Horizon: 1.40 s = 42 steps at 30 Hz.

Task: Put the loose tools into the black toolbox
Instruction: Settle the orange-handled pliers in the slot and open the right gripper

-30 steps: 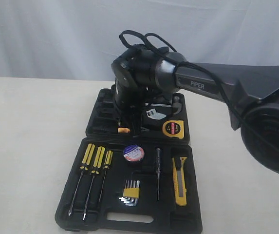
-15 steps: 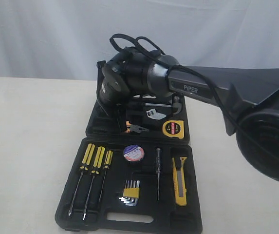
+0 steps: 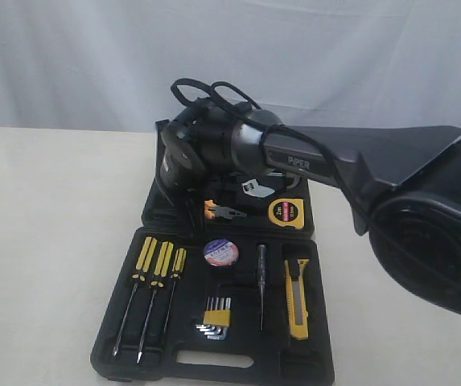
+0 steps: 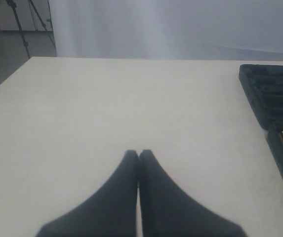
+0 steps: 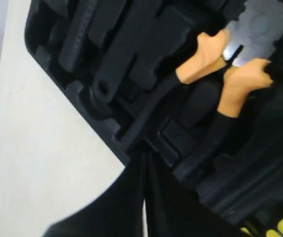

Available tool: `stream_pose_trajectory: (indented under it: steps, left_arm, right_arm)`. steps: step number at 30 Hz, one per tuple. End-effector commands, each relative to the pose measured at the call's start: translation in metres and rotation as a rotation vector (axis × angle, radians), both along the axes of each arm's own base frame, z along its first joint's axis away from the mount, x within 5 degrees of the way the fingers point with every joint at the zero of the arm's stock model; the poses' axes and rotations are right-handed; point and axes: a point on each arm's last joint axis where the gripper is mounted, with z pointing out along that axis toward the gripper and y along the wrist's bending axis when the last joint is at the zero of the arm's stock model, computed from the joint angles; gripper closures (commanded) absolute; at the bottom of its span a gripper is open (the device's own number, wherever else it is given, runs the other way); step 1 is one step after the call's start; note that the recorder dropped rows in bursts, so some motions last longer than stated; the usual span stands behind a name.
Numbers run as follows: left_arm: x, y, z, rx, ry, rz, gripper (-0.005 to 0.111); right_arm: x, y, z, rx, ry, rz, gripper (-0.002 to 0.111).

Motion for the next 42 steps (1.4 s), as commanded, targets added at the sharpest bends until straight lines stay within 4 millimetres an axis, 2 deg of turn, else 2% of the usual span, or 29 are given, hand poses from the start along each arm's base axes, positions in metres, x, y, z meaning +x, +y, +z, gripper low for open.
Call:
stream_pose_trajectory:
  steps: [1, 5, 13, 19, 23, 27, 32, 42]
  left_arm:
    - [0.000, 0.000, 0.000, -0.005, -0.005, -0.003, 0.107]
    - [0.000, 0.000, 0.000, -0.005, -0.005, -0.003, 0.107]
    - [0.000, 0.000, 0.000, -0.005, -0.005, -0.003, 0.107]
    - [0.000, 0.000, 0.000, -0.005, -0.005, -0.003, 0.107]
    - [0.000, 0.000, 0.000, -0.005, -0.005, -0.003, 0.107]
    - [0.000, 0.000, 0.000, -0.005, -0.005, -0.003, 0.107]
    - [0.000, 0.000, 0.000, -0.005, -0.005, -0.003, 0.107]
    - [0.000, 0.000, 0.000, -0.005, -0.005, -0.003, 0.107]
  right_arm:
    - [-0.001, 0.000, -0.003, -0.012, 0.022, -0.008, 0.108]
    - [0.000, 0.001, -0.010, -0.001, 0.033, -0.009, 0.108]
    - [0.001, 0.004, -0.038, 0.032, 0.082, -0.020, 0.108]
    - [0.001, 0.006, -0.042, 0.049, 0.092, -0.021, 0.108]
    - [0.001, 0.005, -0.029, 0.041, 0.066, -0.015, 0.108]
    - [-0.002, 0.000, -0.008, -0.003, 0.052, -0.012, 0.108]
    - [-0.011, -0.025, 0.015, -0.096, 0.139, -0.071, 0.108]
    - [-0.003, -0.063, 0.016, -0.082, 0.157, -0.083, 0.109]
